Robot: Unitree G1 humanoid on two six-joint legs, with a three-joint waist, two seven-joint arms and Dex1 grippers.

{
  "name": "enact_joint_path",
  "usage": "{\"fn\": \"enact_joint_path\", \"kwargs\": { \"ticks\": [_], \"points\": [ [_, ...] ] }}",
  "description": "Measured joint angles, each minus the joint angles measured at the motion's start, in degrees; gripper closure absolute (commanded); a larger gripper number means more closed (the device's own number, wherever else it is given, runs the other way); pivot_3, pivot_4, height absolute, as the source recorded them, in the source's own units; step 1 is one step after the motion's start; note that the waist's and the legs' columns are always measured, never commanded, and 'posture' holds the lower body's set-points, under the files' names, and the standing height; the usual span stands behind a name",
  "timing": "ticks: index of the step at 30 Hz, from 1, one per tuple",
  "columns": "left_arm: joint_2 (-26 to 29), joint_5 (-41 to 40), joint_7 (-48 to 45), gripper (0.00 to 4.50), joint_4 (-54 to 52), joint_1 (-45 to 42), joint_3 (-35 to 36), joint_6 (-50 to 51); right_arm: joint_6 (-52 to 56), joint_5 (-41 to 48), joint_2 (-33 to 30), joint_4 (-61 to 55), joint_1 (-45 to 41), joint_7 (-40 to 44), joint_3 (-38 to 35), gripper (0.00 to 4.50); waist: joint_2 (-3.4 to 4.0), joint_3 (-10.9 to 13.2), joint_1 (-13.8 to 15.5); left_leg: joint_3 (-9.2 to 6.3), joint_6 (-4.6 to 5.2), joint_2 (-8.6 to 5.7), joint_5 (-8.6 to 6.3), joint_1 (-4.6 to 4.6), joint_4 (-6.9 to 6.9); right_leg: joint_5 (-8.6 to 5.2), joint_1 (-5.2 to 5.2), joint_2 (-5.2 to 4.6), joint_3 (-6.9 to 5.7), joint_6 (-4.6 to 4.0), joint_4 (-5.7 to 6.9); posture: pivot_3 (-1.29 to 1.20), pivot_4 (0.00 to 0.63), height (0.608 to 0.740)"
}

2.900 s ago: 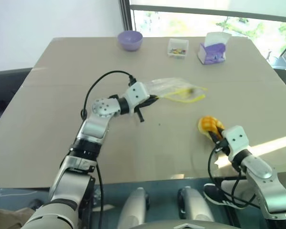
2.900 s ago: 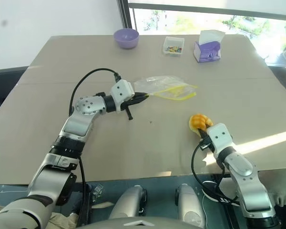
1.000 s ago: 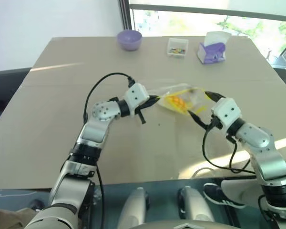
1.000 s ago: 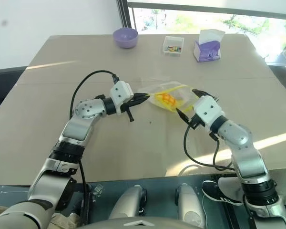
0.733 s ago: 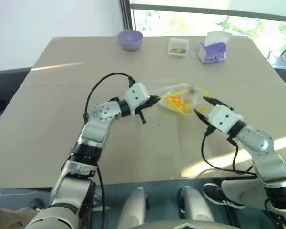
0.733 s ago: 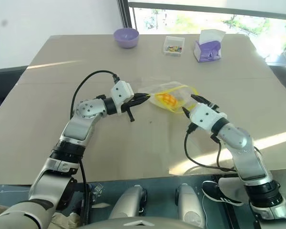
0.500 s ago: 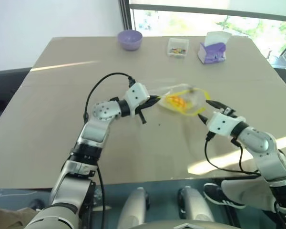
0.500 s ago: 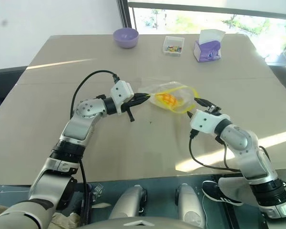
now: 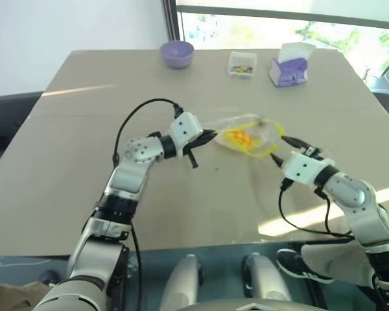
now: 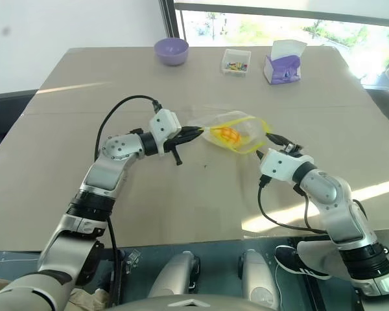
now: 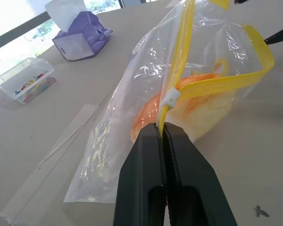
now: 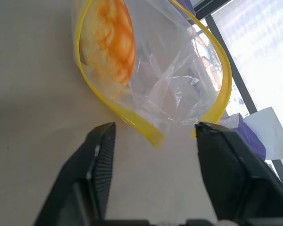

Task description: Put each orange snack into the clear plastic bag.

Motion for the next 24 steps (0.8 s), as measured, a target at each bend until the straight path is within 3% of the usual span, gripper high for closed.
{"fn": "enact_joint_path", "kwargs": {
  "ticks": [24],
  "points": [
    [1.3,-0.2,-2.1,4.5,-2.4,4.0,-0.2,-3.3,-0.5,2.3,2.6,4.1,-1.7,-0.8,-1.8,2.76,0.0,0.0,0.0,0.01,0.0,0.0,0.0,0.0,0.0,0.0,0.0,0.0,0.01,0.0,0.0,0.0,0.15,0.74]
  ]
}}
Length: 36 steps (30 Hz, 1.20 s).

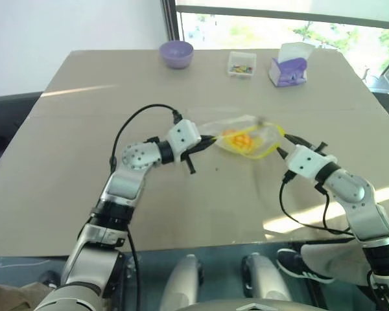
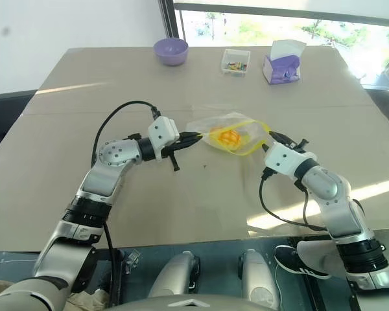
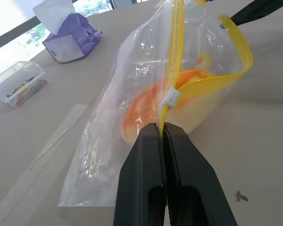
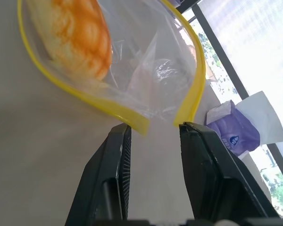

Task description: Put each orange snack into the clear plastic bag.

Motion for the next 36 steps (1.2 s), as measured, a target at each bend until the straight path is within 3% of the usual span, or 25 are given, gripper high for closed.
{"fn": "enact_joint_path", "kwargs": {
  "ticks": [11,36],
  "points": [
    [3.7,-1.6,-4.0,4.5,-0.7,1.3,1.1,-4.5,-0.2,-0.4,0.1,0.0,0.7,0.5,0.0,2.76,0.0,0.0,0.0,0.01,0.0,0.0,0.0,0.0,0.0,0.0,0.0,0.0,0.0,0.0,0.0,0.0,0.15,0.74],
    [3.8,-1.0,-5.1,4.5,0.0,3.2,1.3,-5.4,1.2,-0.4,1.2,-2.8,0.6,-0.3,-1.2,2.76,0.0,0.0,0.0,0.0,0.0,0.01,0.0,0.0,0.0,0.0,0.0,0.0,0.0,0.0,0.01,0.0,0.15,0.74]
  ]
}}
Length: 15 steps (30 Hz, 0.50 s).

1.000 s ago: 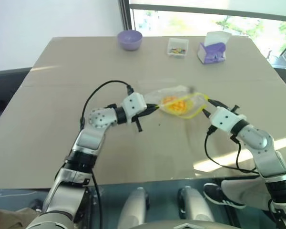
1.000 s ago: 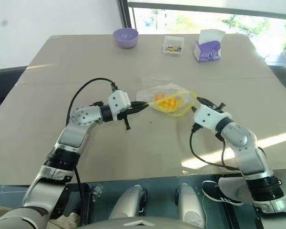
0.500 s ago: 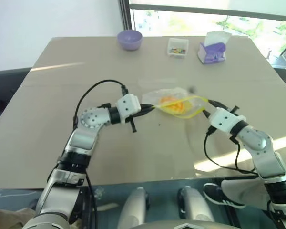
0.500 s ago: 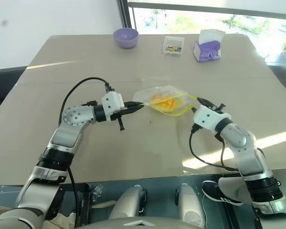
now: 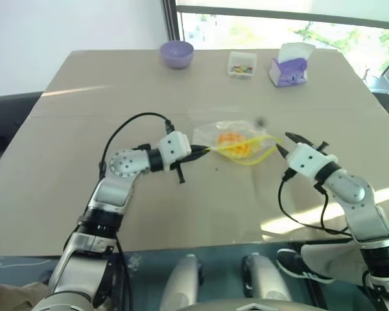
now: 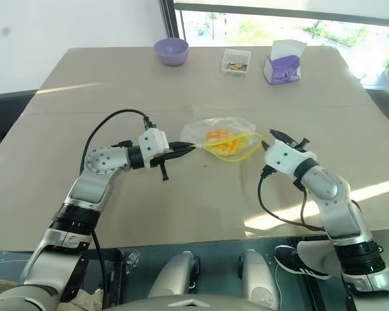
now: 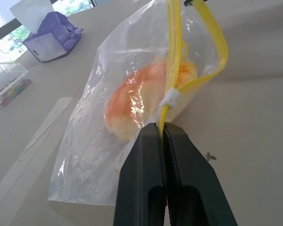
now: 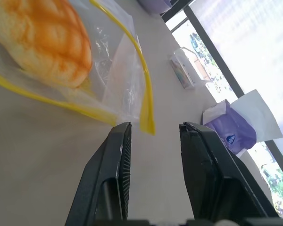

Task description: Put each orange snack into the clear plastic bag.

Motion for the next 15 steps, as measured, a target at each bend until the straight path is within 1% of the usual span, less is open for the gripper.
{"fn": "enact_joint_path", "kwargs": {
  "ticks": [9,12,15],
  "points": [
    [-0.3,0.1,0.0,4.5,0.2,0.0,0.0,0.0,-0.5,-0.2,-0.9,-1.6,2.5,2.6,0.2,2.76,0.0,0.0,0.0,0.01,0.0,0.0,0.0,0.0,0.0,0.0,0.0,0.0,0.0,0.0,0.0,0.0,0.15,0.74],
    [-0.4,0.1,0.0,4.5,0.3,0.0,0.0,0.0,-0.6,-0.2,-2.4,-1.9,3.3,3.6,0.1,2.76,0.0,0.0,0.0,0.0,0.0,0.0,0.0,0.0,0.0,0.0,0.0,0.0,0.0,0.0,0.0,0.0,0.15,0.74],
    [-0.4,0.1,0.0,4.5,0.3,0.0,0.0,0.0,-0.7,-0.1,-2.7,-1.9,3.4,3.8,-0.1,2.76,0.0,0.0,0.0,0.0,0.0,0.0,0.0,0.01,0.0,0.0,0.0,0.0,0.0,0.0,0.01,0.0,0.15,0.74]
  ]
}}
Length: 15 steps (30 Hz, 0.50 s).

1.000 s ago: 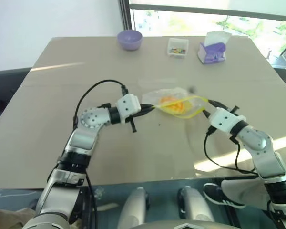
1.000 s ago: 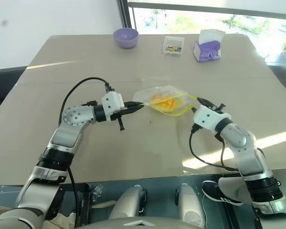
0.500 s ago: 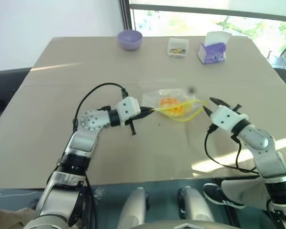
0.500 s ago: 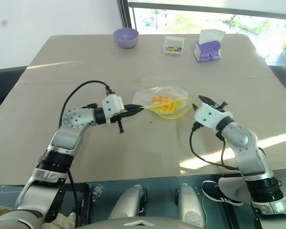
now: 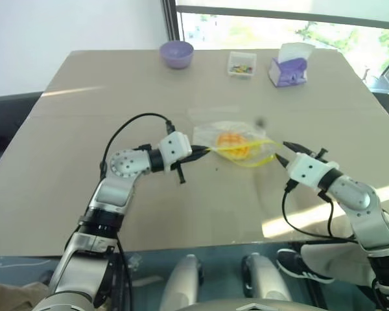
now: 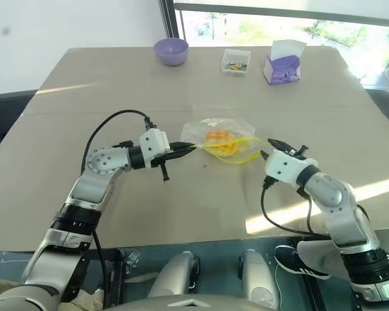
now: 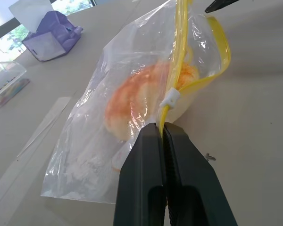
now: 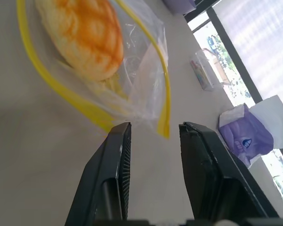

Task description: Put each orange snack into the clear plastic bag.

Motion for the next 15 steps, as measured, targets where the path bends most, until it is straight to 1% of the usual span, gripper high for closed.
{"fn": "enact_joint_path", "kwargs": {
  "ticks": [8,11,12,13,15],
  "points": [
    [-0.1,0.0,-0.2,4.5,0.0,0.3,0.0,-1.3,-1.0,-2.4,1.4,2.7,-3.9,-1.2,1.9,2.76,0.0,0.0,0.0,0.0,0.0,0.0,0.0,0.0,0.0,0.0,0.0,0.0,0.0,0.0,0.0,0.0,0.15,0.74],
    [0.1,0.1,-0.1,4.5,0.0,0.4,0.0,-1.6,-1.7,-3.3,2.3,4.3,-4.9,-1.3,3.6,3.68,0.0,0.0,0.0,0.01,0.0,0.0,0.0,0.0,0.0,0.0,0.0,-0.01,0.01,0.0,0.0,0.0,0.15,0.74],
    [0.1,0.2,-0.1,4.5,0.0,0.4,0.0,-1.8,-1.8,-3.3,2.8,4.8,-5.0,-1.3,4.1,4.17,0.0,0.0,0.0,0.01,0.0,0.0,0.0,0.0,0.0,0.0,0.0,0.0,0.0,0.0,0.0,0.0,0.15,0.74],
    [0.1,0.2,-0.1,4.5,0.0,0.5,0.0,-2.0,-1.8,-3.3,3.4,5.2,-5.0,-1.3,4.3,4.45,0.0,0.0,0.0,0.01,0.0,0.0,0.0,0.0,0.0,0.0,0.0,0.0,0.0,0.0,0.0,0.0,0.15,0.74],
    [0.2,0.3,0.0,4.5,0.0,0.5,0.0,-2.2,-1.8,-3.5,4.1,5.9,-5.0,-1.4,4.9,4.45,0.0,0.0,0.0,0.01,0.0,0.0,0.0,0.0,0.0,0.0,0.0,-0.01,0.0,0.0,0.0,0.0,0.15,0.74]
  ]
}}
